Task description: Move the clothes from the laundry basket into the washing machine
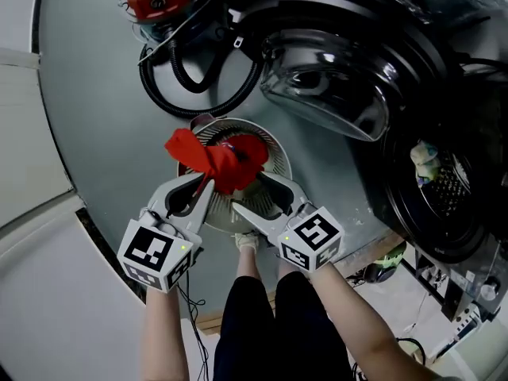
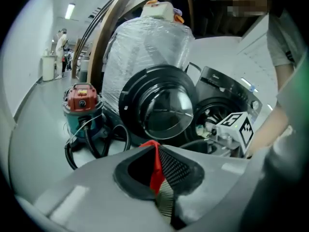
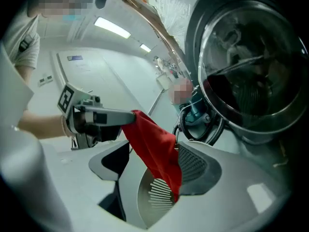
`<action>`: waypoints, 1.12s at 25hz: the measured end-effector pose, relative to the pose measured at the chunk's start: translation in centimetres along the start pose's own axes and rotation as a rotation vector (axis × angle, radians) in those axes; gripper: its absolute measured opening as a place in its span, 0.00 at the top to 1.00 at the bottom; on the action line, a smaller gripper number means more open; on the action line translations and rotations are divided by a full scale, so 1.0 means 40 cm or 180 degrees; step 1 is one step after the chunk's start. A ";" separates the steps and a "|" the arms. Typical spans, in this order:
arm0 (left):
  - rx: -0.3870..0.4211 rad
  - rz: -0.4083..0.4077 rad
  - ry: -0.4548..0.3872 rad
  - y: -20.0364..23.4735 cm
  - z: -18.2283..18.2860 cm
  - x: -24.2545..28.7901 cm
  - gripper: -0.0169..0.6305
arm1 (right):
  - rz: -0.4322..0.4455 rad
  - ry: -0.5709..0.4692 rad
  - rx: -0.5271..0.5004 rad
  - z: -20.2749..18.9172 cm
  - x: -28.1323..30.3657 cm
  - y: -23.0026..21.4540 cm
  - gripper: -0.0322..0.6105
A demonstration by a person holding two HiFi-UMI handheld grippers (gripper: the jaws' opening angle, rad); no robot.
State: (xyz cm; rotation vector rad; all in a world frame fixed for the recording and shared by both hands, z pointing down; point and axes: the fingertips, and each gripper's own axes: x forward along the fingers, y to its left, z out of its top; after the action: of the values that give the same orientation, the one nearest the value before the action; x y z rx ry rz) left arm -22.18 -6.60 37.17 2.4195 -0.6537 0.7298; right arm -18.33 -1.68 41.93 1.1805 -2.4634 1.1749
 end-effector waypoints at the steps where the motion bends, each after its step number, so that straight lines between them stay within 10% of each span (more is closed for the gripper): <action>1: 0.0033 -0.0087 -0.0051 -0.029 0.034 -0.009 0.95 | 0.0001 0.0003 -0.0063 0.005 -0.011 0.006 0.42; 6: 0.0149 -0.0461 -0.0348 -0.157 0.185 -0.056 0.95 | -0.0334 -0.0062 -0.0200 0.031 -0.084 0.017 0.23; 14: 0.0247 -0.1314 -0.0579 -0.405 0.333 -0.061 0.95 | -0.0825 -0.0696 -0.0002 0.142 -0.208 0.007 0.17; 21: 0.0414 -0.1820 -0.0550 -0.552 0.392 -0.046 0.95 | -0.1194 -0.1177 0.0185 0.190 -0.337 -0.044 0.47; 24: 0.0427 -0.2003 -0.0588 -0.607 0.413 -0.026 0.95 | -0.1303 -0.1279 0.0134 0.200 -0.411 -0.058 0.79; 28: 0.0273 -0.2199 -0.0651 -0.672 0.426 0.015 0.94 | -0.1478 -0.1321 0.0132 0.183 -0.532 -0.079 0.83</action>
State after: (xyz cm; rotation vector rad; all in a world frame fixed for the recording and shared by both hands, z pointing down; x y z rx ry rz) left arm -0.24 3.05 16.21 2.5694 0.1650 0.2264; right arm -0.45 4.38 29.26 2.0420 -2.2226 0.9200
